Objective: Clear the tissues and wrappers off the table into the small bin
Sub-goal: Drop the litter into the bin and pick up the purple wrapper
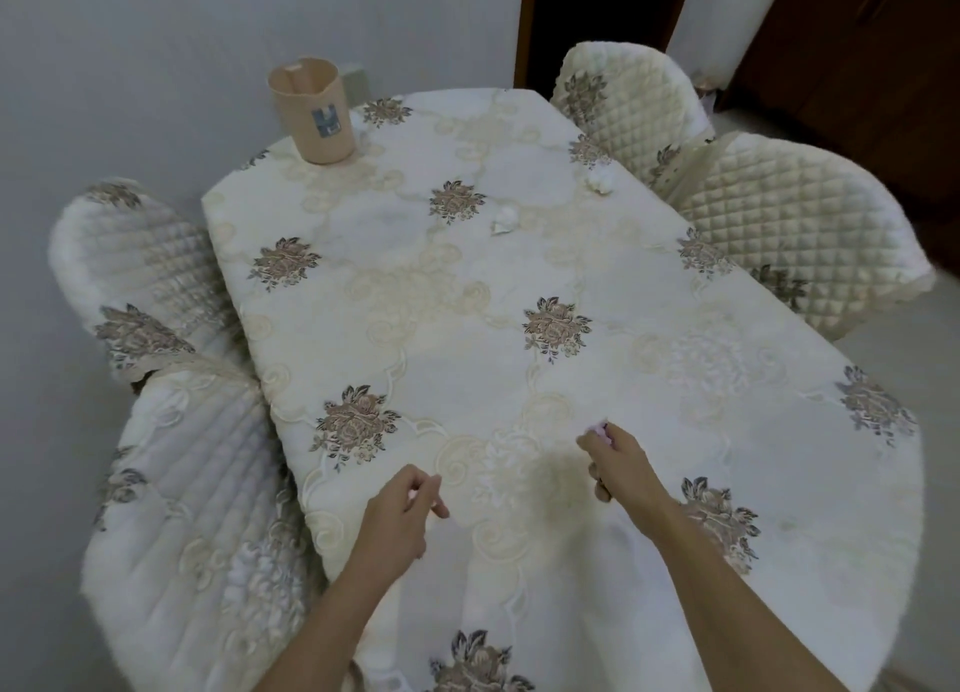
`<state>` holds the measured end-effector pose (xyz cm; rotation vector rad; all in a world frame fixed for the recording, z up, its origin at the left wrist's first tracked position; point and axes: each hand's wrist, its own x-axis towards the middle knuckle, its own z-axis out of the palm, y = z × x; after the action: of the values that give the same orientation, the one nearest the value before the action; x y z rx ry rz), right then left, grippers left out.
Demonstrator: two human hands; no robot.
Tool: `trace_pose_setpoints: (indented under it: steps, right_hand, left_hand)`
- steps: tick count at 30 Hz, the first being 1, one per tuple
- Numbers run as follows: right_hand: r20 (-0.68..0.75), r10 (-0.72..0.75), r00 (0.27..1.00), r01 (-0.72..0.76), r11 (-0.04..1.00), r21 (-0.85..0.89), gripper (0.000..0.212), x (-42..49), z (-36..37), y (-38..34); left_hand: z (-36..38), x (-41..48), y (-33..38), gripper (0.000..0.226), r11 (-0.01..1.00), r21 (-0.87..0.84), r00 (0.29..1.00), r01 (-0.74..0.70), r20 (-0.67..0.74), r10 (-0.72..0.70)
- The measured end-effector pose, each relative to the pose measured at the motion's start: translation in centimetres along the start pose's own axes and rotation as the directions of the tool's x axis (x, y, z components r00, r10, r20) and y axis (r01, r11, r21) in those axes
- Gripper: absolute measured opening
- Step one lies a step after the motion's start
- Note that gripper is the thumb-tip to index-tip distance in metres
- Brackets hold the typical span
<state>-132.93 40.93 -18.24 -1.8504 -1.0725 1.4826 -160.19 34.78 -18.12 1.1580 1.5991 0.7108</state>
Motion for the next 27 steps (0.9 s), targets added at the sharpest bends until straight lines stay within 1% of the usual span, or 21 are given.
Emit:
trace_pose_setpoints:
  steps: [3,7,8,11,16,19,22,25,27]
  right_hand:
    - [-0.043,-0.035,0.998,0.037,0.998,0.048,0.019,-3.2,0.1,-1.2]
    - [-0.021,-0.142,0.990,0.143,0.988,0.054,0.018,-7.9,1.7,-2.0]
    - [-0.017,-0.161,0.987,0.162,0.985,0.060,0.021,-8.8,2.3,-2.0]
    - [-0.045,-0.208,0.977,0.210,0.977,0.044,0.039,-11.2,4.6,-1.5]
    - [-0.087,-0.210,0.974,0.215,0.975,0.048,0.046,-13.2,8.5,-1.4]
    - [-0.106,-0.239,0.965,0.243,0.970,0.022,0.045,-14.2,10.2,-1.8]
    - [-0.087,-0.263,0.961,0.265,0.964,0.005,0.044,-15.3,11.8,-2.3]
    - [-0.026,-0.276,0.961,0.275,0.961,-0.016,0.044,-15.5,13.8,-2.5]
    - [0.044,-0.295,0.955,0.296,0.955,-0.030,0.044,-15.8,15.6,-2.8]
  left_hand:
    - [-1.1,-0.7,0.9,0.028,0.996,-0.086,1.000,-0.026,-0.001,0.026]
    - [-2.6,-2.5,2.5,0.038,0.993,-0.061,0.995,-0.097,-0.035,0.095]
    - [-3.0,-3.0,2.6,0.042,0.992,-0.063,0.993,-0.109,-0.041,0.106]
    - [-4.2,-4.6,2.5,0.045,0.988,-0.079,0.990,-0.134,-0.047,0.131]
    - [-6.6,-5.6,1.5,0.044,0.979,-0.072,0.980,-0.192,-0.071,0.187]
    - [-8.1,-6.8,1.3,0.043,0.977,-0.066,0.973,-0.201,-0.133,0.191]
    - [-10.2,-9.2,0.8,0.042,0.978,-0.080,0.964,-0.192,-0.200,0.173]
    - [-12.2,-12.2,0.0,0.042,0.985,-0.077,0.945,-0.157,-0.301,0.127]
    - [-13.4,-14.4,-1.0,0.042,0.989,-0.075,0.924,-0.129,-0.371,0.092]
